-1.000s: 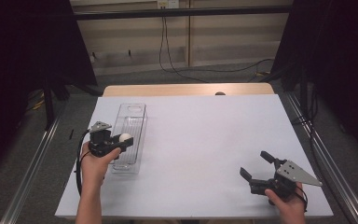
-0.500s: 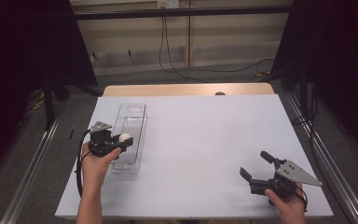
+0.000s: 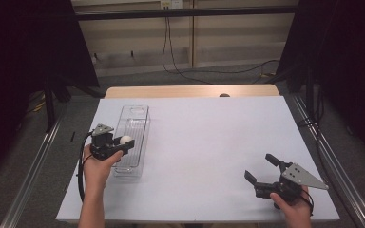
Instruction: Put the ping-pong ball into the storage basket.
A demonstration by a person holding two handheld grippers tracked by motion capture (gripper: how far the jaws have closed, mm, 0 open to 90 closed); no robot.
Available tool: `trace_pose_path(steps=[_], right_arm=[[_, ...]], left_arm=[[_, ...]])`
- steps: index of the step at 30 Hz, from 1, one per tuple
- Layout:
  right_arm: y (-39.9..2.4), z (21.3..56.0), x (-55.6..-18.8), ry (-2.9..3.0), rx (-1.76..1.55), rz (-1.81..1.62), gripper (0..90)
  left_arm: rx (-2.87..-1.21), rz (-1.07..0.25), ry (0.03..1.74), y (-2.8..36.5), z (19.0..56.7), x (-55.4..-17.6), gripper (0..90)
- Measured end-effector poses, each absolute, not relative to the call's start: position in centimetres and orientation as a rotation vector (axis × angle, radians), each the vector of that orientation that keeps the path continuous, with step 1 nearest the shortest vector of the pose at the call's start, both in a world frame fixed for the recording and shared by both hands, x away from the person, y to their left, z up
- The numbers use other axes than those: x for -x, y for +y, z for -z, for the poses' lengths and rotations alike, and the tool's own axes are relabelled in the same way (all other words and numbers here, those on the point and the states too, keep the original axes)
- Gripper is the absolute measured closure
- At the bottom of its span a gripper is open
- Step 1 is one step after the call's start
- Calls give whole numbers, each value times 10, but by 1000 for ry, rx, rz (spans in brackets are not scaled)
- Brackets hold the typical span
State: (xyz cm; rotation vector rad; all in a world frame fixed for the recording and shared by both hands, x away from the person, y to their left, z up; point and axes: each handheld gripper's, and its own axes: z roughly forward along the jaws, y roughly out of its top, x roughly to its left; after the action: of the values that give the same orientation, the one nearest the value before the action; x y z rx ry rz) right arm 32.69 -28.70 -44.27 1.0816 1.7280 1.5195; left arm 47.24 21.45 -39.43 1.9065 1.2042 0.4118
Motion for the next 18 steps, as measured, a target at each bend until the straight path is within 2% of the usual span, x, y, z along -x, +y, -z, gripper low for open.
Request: trace_pose_path(steps=[18], right_arm=[[-288, 443, -326, 1720, -1093, -1521, 24]], left_arm=[[-1922, -447, 1204, 214, 397, -473, 493]])
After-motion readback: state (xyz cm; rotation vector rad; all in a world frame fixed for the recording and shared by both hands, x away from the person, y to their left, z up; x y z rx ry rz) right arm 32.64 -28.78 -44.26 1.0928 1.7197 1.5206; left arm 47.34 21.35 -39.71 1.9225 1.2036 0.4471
